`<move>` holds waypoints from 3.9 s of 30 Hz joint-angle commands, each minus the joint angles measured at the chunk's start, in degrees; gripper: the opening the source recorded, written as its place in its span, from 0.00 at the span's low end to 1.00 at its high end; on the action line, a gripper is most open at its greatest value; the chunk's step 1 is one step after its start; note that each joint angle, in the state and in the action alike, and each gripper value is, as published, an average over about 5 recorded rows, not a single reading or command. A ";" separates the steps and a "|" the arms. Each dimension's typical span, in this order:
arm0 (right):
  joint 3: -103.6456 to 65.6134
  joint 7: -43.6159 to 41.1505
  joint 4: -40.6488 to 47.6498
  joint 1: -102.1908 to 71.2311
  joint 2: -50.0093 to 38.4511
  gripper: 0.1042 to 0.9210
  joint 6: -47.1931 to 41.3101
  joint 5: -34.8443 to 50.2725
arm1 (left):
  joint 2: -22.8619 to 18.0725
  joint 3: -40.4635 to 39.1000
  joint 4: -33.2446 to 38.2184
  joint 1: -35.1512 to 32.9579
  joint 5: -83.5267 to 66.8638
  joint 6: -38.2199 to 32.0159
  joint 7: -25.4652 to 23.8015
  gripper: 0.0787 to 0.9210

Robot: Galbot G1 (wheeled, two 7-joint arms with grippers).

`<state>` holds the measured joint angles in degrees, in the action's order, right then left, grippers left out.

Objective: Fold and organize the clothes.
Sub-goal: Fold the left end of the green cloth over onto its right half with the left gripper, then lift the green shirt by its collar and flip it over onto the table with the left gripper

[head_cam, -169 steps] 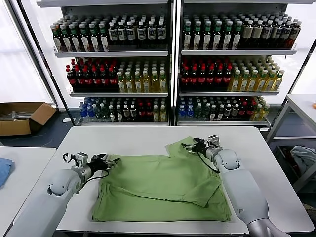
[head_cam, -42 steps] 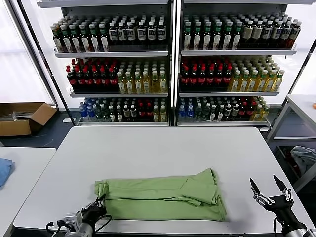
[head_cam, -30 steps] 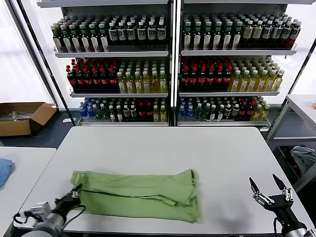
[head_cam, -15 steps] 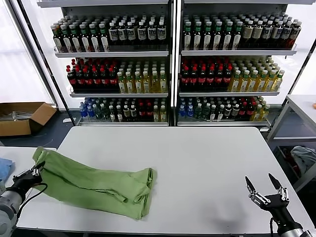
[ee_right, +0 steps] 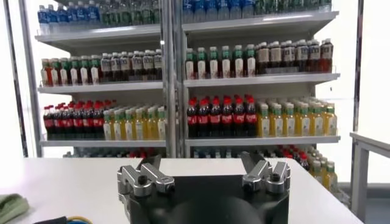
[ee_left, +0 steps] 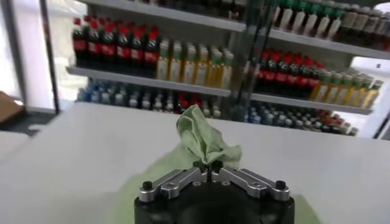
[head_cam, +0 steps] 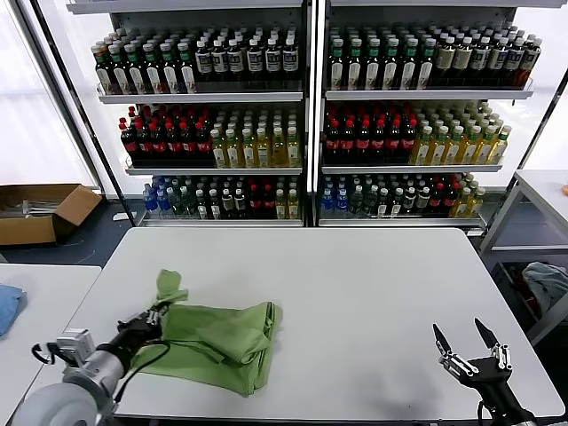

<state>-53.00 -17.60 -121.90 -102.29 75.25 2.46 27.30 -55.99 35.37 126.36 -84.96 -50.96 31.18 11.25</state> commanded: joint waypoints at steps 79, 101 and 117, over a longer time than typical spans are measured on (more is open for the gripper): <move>0.17 0.07 1.02 0.07 2.08 0.88 0.60 -1.05 | -3.79 1.00 -0.64 3.19 10.87 -2.70 -7.83 0.88; 1.24 0.00 2.04 -0.93 2.18 0.88 1.61 -1.61 | -4.99 -1.41 -18.47 4.73 9.04 1.85 -4.49 0.88; 1.06 -0.01 1.84 -0.85 1.87 0.88 1.58 -1.35 | -6.84 -2.61 -17.62 3.50 6.64 1.76 -4.87 0.73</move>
<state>-52.00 -17.59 -120.09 -103.12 77.11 3.98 25.95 -62.29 32.96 109.94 -81.21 -43.07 32.17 6.21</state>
